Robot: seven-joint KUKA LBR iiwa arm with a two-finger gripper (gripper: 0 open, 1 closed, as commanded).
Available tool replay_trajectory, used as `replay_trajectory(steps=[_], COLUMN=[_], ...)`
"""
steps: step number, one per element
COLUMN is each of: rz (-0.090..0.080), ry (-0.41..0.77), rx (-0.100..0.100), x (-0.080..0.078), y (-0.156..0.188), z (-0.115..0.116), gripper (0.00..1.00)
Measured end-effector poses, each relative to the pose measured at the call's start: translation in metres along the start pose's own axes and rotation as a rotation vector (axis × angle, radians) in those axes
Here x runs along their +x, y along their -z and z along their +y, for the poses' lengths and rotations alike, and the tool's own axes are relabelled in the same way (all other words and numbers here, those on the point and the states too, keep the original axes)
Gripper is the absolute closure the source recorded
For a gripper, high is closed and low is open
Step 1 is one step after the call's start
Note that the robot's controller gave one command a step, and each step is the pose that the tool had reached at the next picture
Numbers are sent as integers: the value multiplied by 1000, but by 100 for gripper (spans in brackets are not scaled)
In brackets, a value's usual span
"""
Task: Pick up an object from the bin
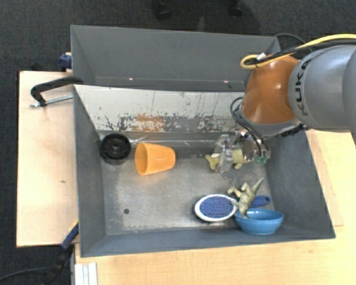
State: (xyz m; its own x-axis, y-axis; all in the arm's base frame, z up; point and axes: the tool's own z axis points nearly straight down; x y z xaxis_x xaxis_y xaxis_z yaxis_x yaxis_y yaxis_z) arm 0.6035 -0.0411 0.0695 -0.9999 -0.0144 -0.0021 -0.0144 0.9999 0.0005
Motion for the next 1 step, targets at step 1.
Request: replay_trajectory(steps=[1], rz=[-7], ry=[0], rx=[0], x=[-2], y=[23], z=[0], gripper=[100])
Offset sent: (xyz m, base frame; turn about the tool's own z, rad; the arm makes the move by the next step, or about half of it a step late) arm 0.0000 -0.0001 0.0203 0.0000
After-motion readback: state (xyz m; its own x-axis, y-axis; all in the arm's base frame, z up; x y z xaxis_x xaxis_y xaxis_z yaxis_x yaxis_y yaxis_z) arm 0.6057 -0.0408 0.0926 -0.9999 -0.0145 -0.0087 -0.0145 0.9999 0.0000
